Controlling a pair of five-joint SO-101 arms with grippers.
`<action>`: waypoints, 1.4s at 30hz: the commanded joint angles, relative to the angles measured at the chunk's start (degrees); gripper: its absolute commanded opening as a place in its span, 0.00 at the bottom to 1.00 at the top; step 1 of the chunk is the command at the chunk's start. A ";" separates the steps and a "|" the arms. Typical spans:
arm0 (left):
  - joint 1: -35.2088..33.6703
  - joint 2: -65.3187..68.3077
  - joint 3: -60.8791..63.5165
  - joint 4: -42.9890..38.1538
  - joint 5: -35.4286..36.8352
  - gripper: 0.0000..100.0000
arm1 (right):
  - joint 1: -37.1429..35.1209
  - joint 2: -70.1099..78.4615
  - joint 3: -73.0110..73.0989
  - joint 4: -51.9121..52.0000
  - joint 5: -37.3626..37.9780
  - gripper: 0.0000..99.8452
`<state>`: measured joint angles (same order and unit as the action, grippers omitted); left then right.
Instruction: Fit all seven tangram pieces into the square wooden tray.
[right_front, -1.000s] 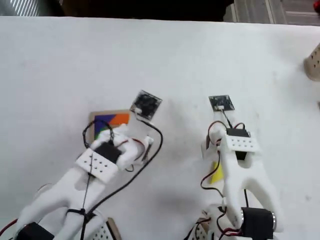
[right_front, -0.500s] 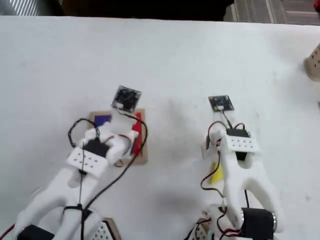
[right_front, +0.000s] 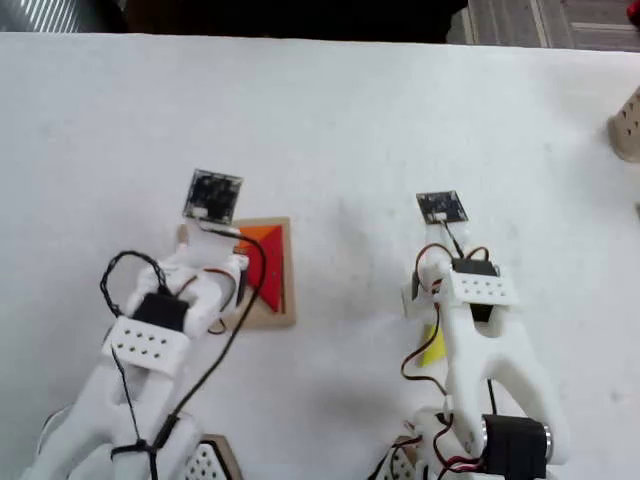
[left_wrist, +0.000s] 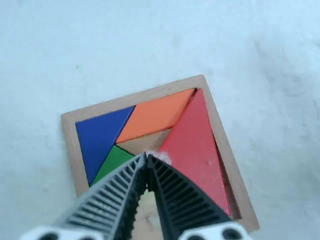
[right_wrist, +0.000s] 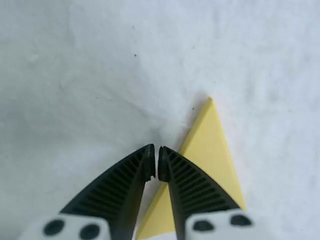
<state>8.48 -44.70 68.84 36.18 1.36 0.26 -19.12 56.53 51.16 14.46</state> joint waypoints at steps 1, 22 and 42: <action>-0.40 4.70 -2.02 -5.45 -0.53 0.02 | -0.57 -1.98 0.26 -0.48 0.44 0.02; 6.29 24.40 -11.08 -5.36 -0.70 0.02 | -1.19 -1.98 0.79 -0.31 0.44 0.02; -0.31 27.03 -13.54 -8.62 -0.18 0.02 | -1.27 -2.07 0.79 -0.40 0.44 0.02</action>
<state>8.57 -21.32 59.87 28.79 1.36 -0.35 -19.12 57.58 51.16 14.46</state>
